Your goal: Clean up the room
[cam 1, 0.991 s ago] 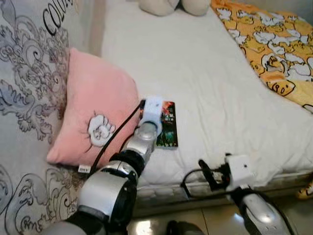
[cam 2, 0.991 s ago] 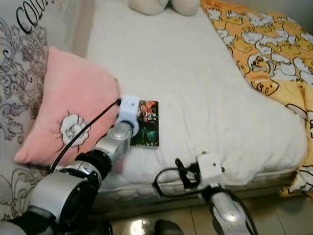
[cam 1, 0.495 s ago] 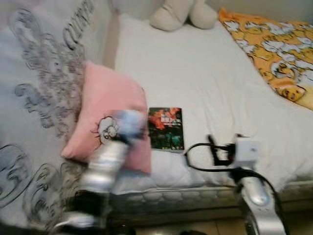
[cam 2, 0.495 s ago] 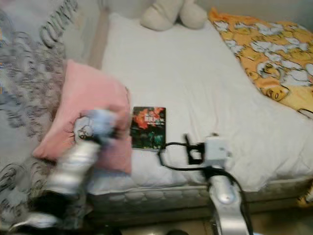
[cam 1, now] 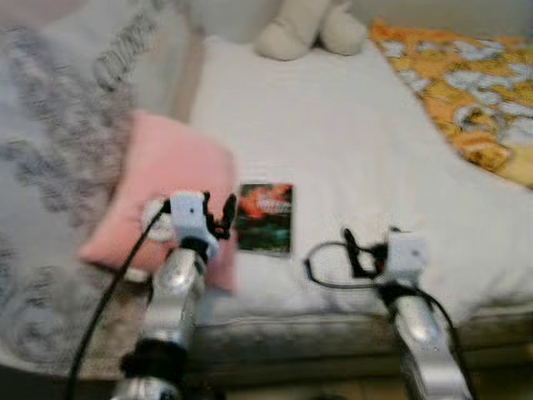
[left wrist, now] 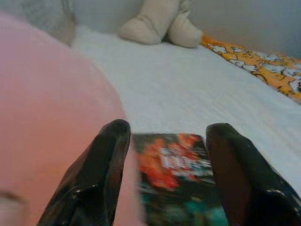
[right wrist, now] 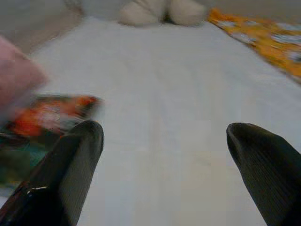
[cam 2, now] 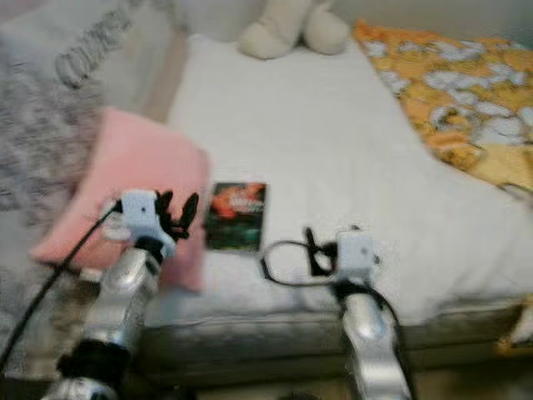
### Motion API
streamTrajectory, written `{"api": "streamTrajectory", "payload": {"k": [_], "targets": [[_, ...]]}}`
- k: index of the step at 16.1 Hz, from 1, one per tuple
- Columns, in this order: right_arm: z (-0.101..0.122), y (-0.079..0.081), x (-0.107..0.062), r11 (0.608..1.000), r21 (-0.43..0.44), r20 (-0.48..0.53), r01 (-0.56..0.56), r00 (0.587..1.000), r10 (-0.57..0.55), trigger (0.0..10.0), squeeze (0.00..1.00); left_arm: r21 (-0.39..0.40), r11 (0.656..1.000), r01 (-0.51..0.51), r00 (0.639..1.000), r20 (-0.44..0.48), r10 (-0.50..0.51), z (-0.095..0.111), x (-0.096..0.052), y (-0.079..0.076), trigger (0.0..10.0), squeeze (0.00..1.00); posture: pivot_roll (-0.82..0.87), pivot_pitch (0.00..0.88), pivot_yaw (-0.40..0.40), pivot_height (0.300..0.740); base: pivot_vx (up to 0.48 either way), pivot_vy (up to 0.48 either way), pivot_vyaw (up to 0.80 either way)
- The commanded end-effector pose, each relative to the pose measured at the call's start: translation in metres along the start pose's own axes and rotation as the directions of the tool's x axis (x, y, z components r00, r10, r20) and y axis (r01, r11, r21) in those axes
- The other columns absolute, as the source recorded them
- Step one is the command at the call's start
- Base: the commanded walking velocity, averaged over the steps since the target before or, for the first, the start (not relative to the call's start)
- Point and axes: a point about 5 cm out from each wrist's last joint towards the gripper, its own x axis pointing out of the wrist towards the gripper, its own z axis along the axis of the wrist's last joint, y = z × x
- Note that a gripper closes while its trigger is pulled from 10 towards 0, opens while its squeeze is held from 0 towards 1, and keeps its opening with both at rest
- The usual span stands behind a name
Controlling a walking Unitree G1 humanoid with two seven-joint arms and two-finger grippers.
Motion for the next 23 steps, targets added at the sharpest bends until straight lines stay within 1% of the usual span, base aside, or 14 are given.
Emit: {"api": "streamTrajectory", "payload": {"k": [1, 4, 5, 6, 7, 9, 10, 11, 12, 13, 14, 16, 20, 23], "targets": [[-0.004, -0.003, -0.003, 1.0, 0.005, 0.003, 0.003, 1.0, -0.003, 10.0, 0.0, 0.029, 0.999, -0.038, 0.999, -0.001, 0.038, 0.001, -0.003, 0.012, 10.0, 0.0, -0.01, 0.0, 0.023, 0.736, 0.0, -0.428, 0.0], [-0.009, -0.006, -0.007, 1.0, 0.007, -0.001, 0.0, 1.0, 0.0, 10.0, 0.0, 0.036, 0.999, -0.035, 0.999, 0.023, 0.034, 0.005, -0.005, 0.015, 10.0, 0.0, 0.0, 0.0, 0.025, 0.736, 0.0, -0.429, 0.0], [-0.004, -0.006, -0.008, 0.998, 0.067, 0.035, -0.014, 0.999, 0.011, 10.0, 0.0, 0.021, 0.998, -0.055, 0.998, 0.037, 0.054, 0.007, -0.008, 0.017, 10.0, 0.0, -0.01, 0.0, 0.016, 0.736, 0.0, -0.424, 0.0], [-0.001, -0.006, -0.009, 0.995, 0.097, 0.054, -0.025, 0.998, 0.019, 10.0, 0.0, 0.026, 0.998, -0.052, 0.998, 0.049, 0.051, 0.007, -0.01, 0.016, 10.0, 0.0, -0.01, 0.0, 0.014, 0.736, 0.266, -0.394, 0.0], [-0.001, -0.006, -0.009, 0.995, 0.096, 0.055, -0.025, 0.998, 0.02, 10.0, 0.0, 0.034, 0.999, -0.043, 0.998, 0.053, 0.041, 0.007, -0.011, 0.015, 10.0, 0.0, -0.01, 0.0, 0.014, 0.736, 0.266, -0.394, 0.0], [-0.005, -0.008, -0.008, 0.997, 0.069, 0.043, -0.02, 0.999, 0.017, 10.0, 0.0, 0.043, 0.999, 0.017, 0.998, 0.055, -0.019, 0.009, -0.009, 0.003, 10.0, 0.0, 0.01, 0.0, 0.019, 0.736, 0.277, -0.39, 0.0], [-0.005, -0.007, -0.006, 0.998, 0.068, 0.046, -0.018, 0.999, 0.015, 10.0, 0.0, 0.04, 0.999, 0.021, 0.998, 0.052, -0.023, 0.009, -0.008, 0.004, 10.0, 0.0, 0.01, 0.0, 0.021, 0.736, 0.274, -0.39, 0.0], [-0.003, -0.007, -0.004, 0.997, 0.072, 0.058, -0.016, 0.998, 0.012, 10.0, 0.0, 0.069, 0.997, 0.023, 0.999, 0.028, -0.025, 0.007, -0.006, 0.004, 10.0, 0.0, 0.01, 0.0, 0.025, 0.736, 0.0, -0.435, 0.0], [-0.002, -0.007, -0.001, 0.999, 0.052, 0.068, -0.011, 0.998, 0.007, 10.0, 0.53, 0.113, 0.993, 0.037, 0.999, -0.008, -0.036, 0.004, -0.005, 0.002, 10.0, 0.0, 0.02, 0.0, 0.027, 0.736, 0.0, -0.446, 0.0], [-0.001, -0.009, 0.0, 0.999, 0.044, 0.077, -0.005, 0.997, 0.001, 10.0, 1.0, 0.105, 0.994, 0.031, 0.998, -0.049, -0.026, -0.001, -0.005, 0.001, 10.0, 0.0, 0.02, 0.0, 0.025, 0.736, 0.0, -0.446, 0.0], [-0.001, -0.009, 0.0, 1.0, 0.029, 0.08, -0.006, 0.997, 0.004, 10.0, 1.0, 0.085, 0.996, 0.025, 0.999, -0.046, -0.021, -0.002, -0.006, 0.003, 10.0, 1.0, 0.02, 0.0, 0.026, 0.736, 0.0, -0.442, 0.0], [-0.002, -0.008, -0.001, 1.0, 0.008, 0.08, -0.021, 0.997, 0.02, 10.0, 1.0, 0.092, 0.996, -0.01, 0.999, -0.049, 0.015, -0.007, -0.01, 0.009, 10.0, 1.0, 0.01, 0.0, 0.024, 0.736, 0.0, -0.429, 0.0], [-0.008, -0.006, -0.003, 0.999, -0.015, 0.066, -0.039, 0.997, 0.039, 10.0, 1.0, 0.099, 0.995, -0.004, 0.999, -0.05, 0.009, -0.009, -0.008, 0.006, 10.0, 1.0, 0.0, 0.0, 0.019, 0.736, 0.2, -0.4, 0.0], [-0.011, -0.005, -0.005, 0.998, -0.003, 0.056, -0.058, 0.997, 0.058, 10.0, 1.0, 0.117, 0.993, 0.014, 0.999, -0.045, -0.009, -0.009, -0.006, 0.004, 10.0, 1.0, 0.0, 0.0, 0.019, 0.736, 0.28, -0.387, 0.0]]}}
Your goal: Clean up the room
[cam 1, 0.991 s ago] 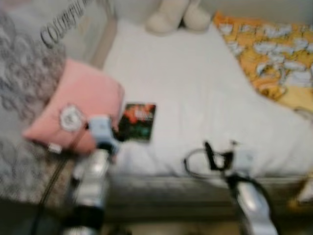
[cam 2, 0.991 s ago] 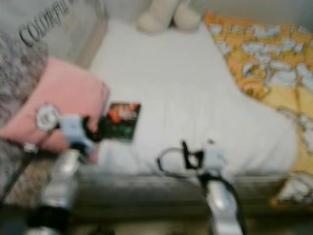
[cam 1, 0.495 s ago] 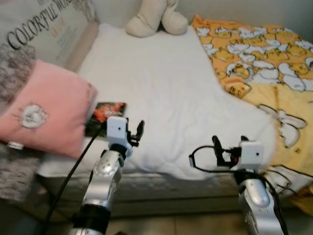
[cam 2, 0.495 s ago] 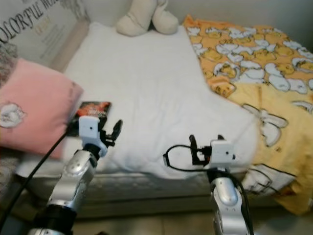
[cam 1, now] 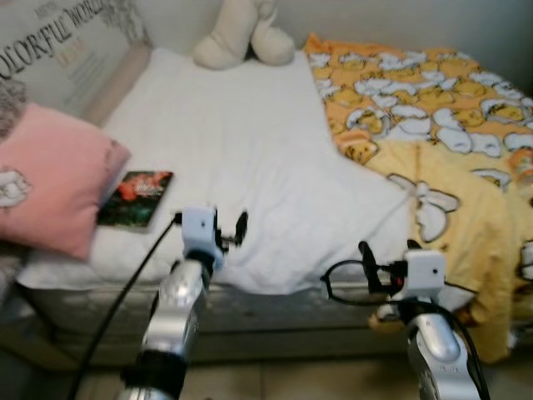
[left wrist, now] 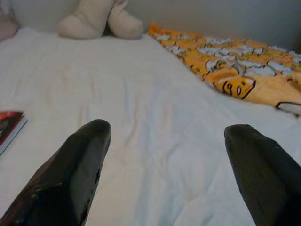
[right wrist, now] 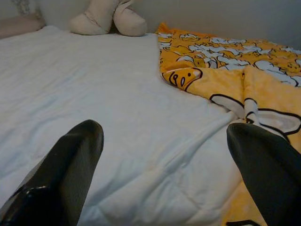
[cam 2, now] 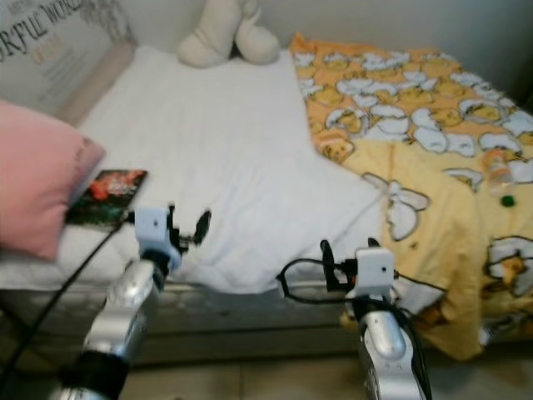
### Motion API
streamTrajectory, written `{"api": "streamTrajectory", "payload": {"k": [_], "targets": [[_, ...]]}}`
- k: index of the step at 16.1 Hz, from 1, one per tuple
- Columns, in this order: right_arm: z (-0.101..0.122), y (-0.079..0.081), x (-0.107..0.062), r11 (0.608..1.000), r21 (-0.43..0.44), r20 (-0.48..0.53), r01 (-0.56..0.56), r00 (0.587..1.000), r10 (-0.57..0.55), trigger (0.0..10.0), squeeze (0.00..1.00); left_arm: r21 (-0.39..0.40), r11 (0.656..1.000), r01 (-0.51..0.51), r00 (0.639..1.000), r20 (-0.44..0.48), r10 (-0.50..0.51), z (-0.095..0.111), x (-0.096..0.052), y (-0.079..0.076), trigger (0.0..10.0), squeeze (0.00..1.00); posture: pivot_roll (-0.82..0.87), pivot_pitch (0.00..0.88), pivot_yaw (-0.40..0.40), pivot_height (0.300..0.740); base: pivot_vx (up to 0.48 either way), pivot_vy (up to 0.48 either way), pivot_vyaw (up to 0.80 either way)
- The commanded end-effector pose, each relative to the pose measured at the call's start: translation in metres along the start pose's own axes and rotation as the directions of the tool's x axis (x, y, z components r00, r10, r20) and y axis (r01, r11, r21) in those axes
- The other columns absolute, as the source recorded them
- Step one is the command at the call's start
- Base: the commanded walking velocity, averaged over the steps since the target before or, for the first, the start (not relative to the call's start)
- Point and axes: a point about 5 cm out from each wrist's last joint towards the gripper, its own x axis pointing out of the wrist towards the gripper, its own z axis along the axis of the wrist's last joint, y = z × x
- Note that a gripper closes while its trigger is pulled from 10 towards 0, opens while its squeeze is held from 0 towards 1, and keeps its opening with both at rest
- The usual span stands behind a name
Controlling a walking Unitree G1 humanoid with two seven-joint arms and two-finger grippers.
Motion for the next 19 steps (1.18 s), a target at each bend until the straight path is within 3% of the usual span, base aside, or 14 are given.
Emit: {"api": "streamTrajectory", "payload": {"k": [1, 2, 3, 4, 5, 9, 10, 15, 19], "targets": [[0.002, 0.007, 0.004, 1.0, 0.017, 0.013, -0.024, 1.0, 0.024, 10.0, 1.0, 0.018, 1.0, -0.015, 1.0, -0.015, 0.016, -0.004, -0.001, 0.006, 10.0, 1.0, -0.01, 0.0, 0.018, 0.736, 0.277, -0.39, 0.0], [0.003, 0.008, 0.006, 1.0, 0.017, 0.011, -0.022, 1.0, 0.021, 10.0, 1.0, 0.018, 1.0, -0.015, 1.0, -0.018, 0.015, -0.004, 0.001, 0.005, 10.0, 1.0, -0.01, 0.0, 0.017, 0.736, 0.277, -0.39, 0.0], [0.001, 0.006, 0.008, 0.999, -0.044, -0.014, -0.006, 1.0, 0.006, 10.0, 1.0, 0.072, 0.997, 0.022, 0.999, -0.028, -0.02, -0.005, 0.004, 0.001, 10.0, 1.0, -0.01, 0.0, 0.017, 0.736, 0.281, -0.386, 0.0], [-0.002, 0.007, 0.01, 0.997, -0.071, -0.05, -0.019, 0.999, 0.016, 10.0, 0.0, 0.121, 0.991, 0.055, 0.998, -0.045, -0.05, -0.006, 0.007, -0.003, 10.0, 1.0, -0.01, 0.0, 0.017, 0.736, 0.244, 0.0, 0.0], [-0.002, 0.007, 0.012, 0.998, -0.064, -0.054, -0.019, 0.998, 0.016, 10.0, 0.0, 0.109, 0.992, 0.065, 0.995, -0.079, -0.056, -0.009, 0.012, -0.004, 10.0, 0.0, -0.01, 0.0, 0.021, 0.736, 0.0, 0.0, -0.75], [0.0, 0.008, 0.014, 0.999, -0.054, -0.052, -0.008, 0.999, 0.005, 10.0, 0.0, 0.071, 0.995, 0.065, 0.992, -0.117, -0.056, -0.013, 0.02, -0.008, 10.0, 0.0, -0.02, 0.0, 0.012, 0.736, 0.0, 0.0, -0.72], [-0.003, 0.011, 0.013, 1.0, 0.007, -0.081, -0.009, 0.997, 0.01, 10.0, 0.0, 0.077, 0.995, 0.065, 0.992, -0.116, -0.056, -0.013, 0.021, -0.01, 10.0, 0.0, -0.01, 0.0, 0.002, 0.736, 0.0, 0.0, -0.7], [-0.008, 0.015, 0.008, 1.0, 0.007, -0.102, -0.027, 0.994, 0.028, 10.0, 0.0, 0.051, 0.995, 0.084, 0.987, -0.14, -0.076, -0.021, 0.018, -0.011, 10.0, 0.0, -0.01, 0.0, -0.002, 0.736, 0.0, 0.0, -0.67], [-0.014, 0.016, -0.002, 0.999, 0.027, -0.124, -0.031, 0.992, 0.034, 10.0, 0.0, 0.081, 0.995, 0.056, 0.984, -0.172, -0.042, -0.028, 0.018, -0.005, 10.0, 0.0, -0.01, 0.0, -0.001, 0.736, 0.0, 0.0, -0.69]]}}
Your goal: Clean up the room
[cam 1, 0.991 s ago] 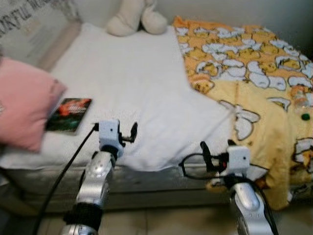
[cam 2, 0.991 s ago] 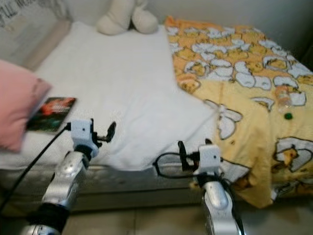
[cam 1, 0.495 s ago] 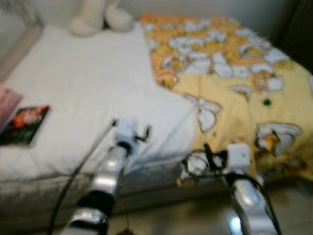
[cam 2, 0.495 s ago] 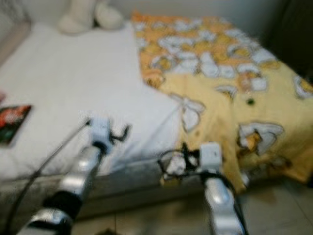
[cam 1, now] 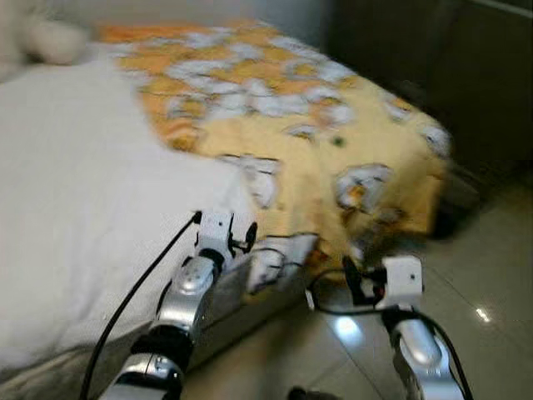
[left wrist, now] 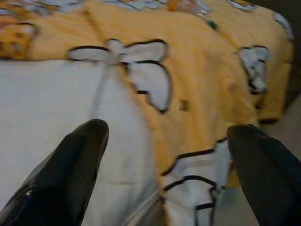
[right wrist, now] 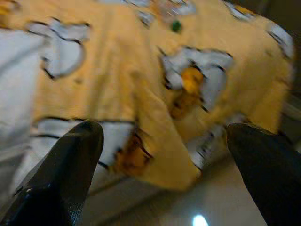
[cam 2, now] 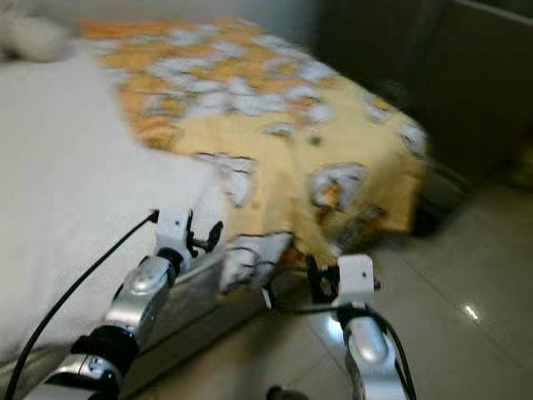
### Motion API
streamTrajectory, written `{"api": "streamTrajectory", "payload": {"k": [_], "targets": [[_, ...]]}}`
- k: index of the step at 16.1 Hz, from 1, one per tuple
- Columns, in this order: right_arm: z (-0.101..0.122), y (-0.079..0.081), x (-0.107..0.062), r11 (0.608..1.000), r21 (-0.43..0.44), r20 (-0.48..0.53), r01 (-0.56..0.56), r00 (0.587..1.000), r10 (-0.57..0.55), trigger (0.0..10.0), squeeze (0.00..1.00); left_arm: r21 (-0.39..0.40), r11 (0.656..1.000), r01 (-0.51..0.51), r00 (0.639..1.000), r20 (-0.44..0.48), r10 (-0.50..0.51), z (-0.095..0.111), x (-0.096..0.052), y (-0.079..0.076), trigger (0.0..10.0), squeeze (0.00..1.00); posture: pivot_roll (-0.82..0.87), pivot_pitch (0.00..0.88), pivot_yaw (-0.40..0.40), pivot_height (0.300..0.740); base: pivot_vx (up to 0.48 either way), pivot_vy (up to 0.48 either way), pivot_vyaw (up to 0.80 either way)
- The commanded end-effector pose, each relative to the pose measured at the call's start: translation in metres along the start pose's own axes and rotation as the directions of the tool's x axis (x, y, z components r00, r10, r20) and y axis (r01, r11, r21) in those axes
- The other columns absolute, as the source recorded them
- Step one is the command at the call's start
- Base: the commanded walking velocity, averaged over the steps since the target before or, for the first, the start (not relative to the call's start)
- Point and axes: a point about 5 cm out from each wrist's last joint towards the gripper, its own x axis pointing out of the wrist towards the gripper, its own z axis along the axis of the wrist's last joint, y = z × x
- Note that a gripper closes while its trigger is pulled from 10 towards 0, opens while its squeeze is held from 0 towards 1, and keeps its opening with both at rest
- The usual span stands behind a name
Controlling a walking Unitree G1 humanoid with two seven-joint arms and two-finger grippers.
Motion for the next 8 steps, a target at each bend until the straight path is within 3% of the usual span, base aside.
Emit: {"api": "streamTrajectory", "payload": {"k": [1, 3, 8], "targets": [[0.0079, 0.0031, 0.0028, 1.0, 0.009, 0.035, -0.018, 0.999, 0.017, 10.0, 0.0, 0.026, 1.0, -0.014, 1.0, -0.002, 0.014, 0.0023, 0.0022, 0.0033, 10.0, 0.0, -0.01, 0.0, 0.0, 0.736, 0.0, 0.0, -0.69], [0.0106, 0.0053, 0.0023, 0.999, 0.026, 0.064, -0.04, 0.997, 0.038, 10.0, 0.0, -0.002, 1.0, -0.005, 1.0, -0.004, 0.005, 0.0019, 0.0025, 0.004, 10.0, 0.0, -0.01, 0.0, -0.001, 0.736, 0.0, 0.0, -0.73], [0.0149, 0.0089, 0.005, 0.998, 0.005, 0.077, -0.07, 0.995, 0.07, 10.0, 0.0, 0.021, 1.0, -0.001, 0.999, -0.039, 0.002, -0.0061, 0.0024, -0.0004, 10.0, 0.0, -0.01, 0.0, -0.001, 0.736, 0.471, 0.0, 0.0]]}}
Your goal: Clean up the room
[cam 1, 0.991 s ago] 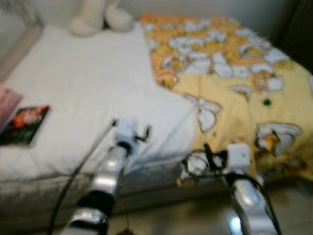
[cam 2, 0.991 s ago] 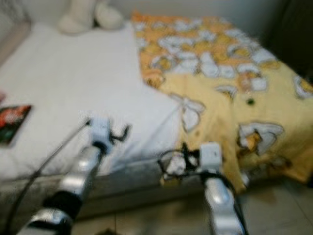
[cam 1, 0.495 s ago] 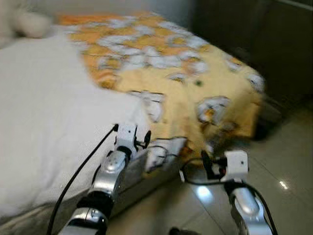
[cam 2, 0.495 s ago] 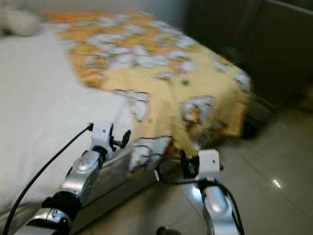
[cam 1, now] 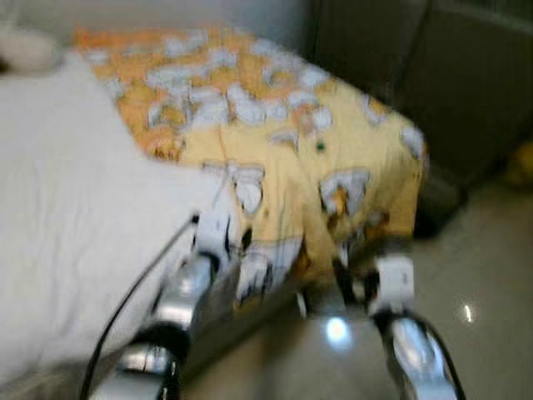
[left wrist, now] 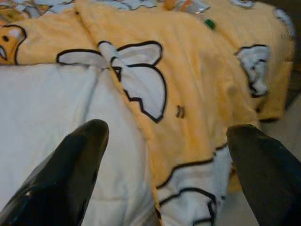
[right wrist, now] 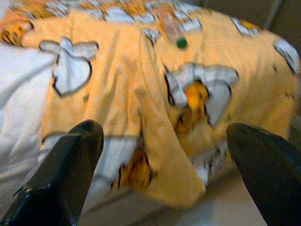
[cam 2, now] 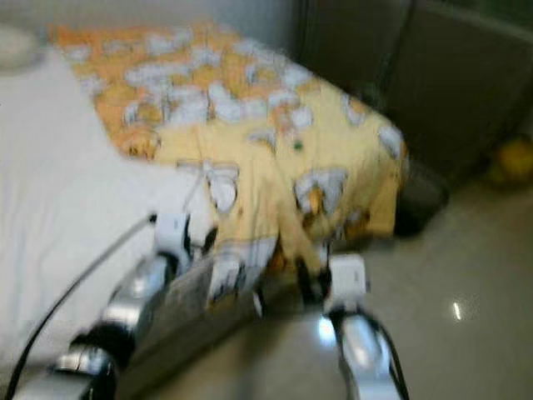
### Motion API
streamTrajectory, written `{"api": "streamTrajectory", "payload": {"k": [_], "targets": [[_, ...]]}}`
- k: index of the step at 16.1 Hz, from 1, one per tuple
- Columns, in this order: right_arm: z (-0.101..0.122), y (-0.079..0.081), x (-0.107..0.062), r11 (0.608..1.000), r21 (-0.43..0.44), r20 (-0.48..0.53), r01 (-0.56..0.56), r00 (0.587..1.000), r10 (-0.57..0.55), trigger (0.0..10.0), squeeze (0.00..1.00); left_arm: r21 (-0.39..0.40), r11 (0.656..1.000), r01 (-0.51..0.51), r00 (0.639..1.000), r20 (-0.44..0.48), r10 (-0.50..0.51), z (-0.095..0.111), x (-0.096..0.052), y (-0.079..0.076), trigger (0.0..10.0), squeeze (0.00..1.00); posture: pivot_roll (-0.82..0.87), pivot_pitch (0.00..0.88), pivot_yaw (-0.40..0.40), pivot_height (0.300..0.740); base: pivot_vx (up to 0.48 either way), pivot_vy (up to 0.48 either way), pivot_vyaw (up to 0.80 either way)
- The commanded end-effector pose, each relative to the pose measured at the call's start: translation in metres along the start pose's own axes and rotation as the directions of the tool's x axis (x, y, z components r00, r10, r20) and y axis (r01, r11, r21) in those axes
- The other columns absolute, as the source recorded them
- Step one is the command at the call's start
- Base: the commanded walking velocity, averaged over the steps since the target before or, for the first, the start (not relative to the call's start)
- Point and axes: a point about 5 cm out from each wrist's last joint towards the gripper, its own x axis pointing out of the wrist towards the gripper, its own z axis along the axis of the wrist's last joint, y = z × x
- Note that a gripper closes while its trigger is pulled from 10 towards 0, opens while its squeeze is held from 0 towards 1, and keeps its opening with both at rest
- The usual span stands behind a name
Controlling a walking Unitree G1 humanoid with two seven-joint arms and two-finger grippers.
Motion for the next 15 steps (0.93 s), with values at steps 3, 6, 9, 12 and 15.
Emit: {"api": "streamTrajectory", "payload": {"k": [3, 6, 9, 12, 15], "targets": [[0.0, -0.008, -0.001, 1.0, -0.015, -0.002, 0.007, 1.0, -0.007, 10.0, 0.0, 0.01, 0.999, 0.043, 0.999, 0.001, -0.043, -0.001, 0.001, -0.009, 10.0, 0.0, -0.01, 0.0, -0.003, 0.736, 0.472, 0.0, 0.0], [-0.001, -0.008, -0.004, 1.0, -0.022, -0.011, -0.003, 1.0, 0.003, 10.0, 0.0, 0.118, 0.988, 0.101, 0.995, -0.003, -0.101, -0.003, 0.0, -0.02, 10.0, 0.0, -0.02, 0.0, -0.006, 0.736, 0.464, 0.0, 0.0], [-0.005, -0.008, -0.01, 1.0, -0.024, -0.028, -0.01, 1.0, 0.009, 10.0, 0.0, 0.205, 0.976, 0.066, 0.993, -0.112, -0.044, -0.014, 0.003, -0.017, 10.0, 0.0, -0.04, 0.0, -0.008, 0.736, 0.154, 0.0, 0.0], [-0.008, -0.013, -0.021, 0.999, -0.044, -0.064, -0.028, 0.998, 0.025, 10.0, 0.0, 0.114, 0.992, 0.054, 0.975, -0.219, -0.028, -0.019, 0.008, -0.015, 10.0, 0.0, -0.06, 0.0, -0.043, 0.736, 0.0, 0.0, 0.0], [-0.008, -0.009, -0.023, 0.998, -0.047, -0.077, -0.046, 0.996, 0.043, 10.0, 0.0, 0.156, 0.988, -0.002, 0.949, -0.31, 0.051, -0.039, 0.001, -0.017, 10.0, 0.0, -0.08, 0.0, -0.046, 0.736, 0.0, 0.0, 0.0]]}}
